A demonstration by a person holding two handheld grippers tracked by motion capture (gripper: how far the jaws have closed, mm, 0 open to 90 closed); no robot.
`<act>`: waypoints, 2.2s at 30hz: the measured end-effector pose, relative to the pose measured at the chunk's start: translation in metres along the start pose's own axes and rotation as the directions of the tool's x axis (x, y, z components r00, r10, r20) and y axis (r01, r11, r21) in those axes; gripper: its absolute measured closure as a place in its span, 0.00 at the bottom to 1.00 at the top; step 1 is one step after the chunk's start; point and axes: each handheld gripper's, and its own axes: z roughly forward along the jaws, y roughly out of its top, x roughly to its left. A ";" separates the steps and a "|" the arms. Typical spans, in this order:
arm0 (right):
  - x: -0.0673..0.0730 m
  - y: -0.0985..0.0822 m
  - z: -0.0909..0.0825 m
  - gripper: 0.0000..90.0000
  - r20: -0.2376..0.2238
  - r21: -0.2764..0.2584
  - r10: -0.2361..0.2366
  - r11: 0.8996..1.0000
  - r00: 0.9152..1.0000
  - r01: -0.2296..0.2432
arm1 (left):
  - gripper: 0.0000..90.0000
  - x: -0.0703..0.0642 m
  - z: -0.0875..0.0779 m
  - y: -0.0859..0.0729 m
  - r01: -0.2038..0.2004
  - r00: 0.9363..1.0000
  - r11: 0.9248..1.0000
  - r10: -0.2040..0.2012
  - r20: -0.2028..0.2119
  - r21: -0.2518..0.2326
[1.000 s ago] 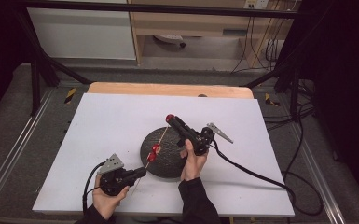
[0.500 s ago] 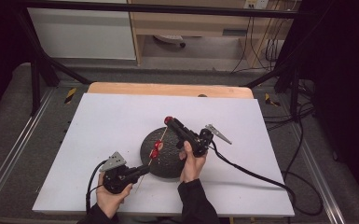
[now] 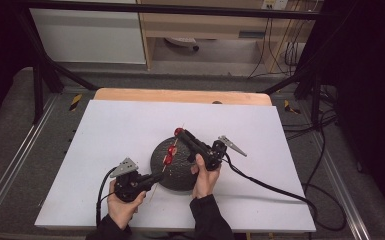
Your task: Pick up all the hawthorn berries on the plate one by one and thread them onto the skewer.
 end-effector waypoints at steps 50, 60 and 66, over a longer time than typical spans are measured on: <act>-0.041 0.032 -0.074 0.02 0.122 0.661 -0.519 0.678 0.846 0.321 | 0.98 0.024 -0.014 0.004 -0.089 0.994 0.990 0.095 -0.048 0.114; -0.055 0.028 -0.105 0.04 0.140 0.667 -0.518 0.679 0.844 0.306 | 0.99 0.008 -0.001 0.014 -0.136 0.985 0.986 0.145 -0.098 0.099; -0.058 0.032 -0.120 0.04 0.161 0.665 -0.519 0.685 0.840 0.296 | 0.99 0.005 0.014 0.015 -0.158 0.976 0.982 0.171 -0.137 0.099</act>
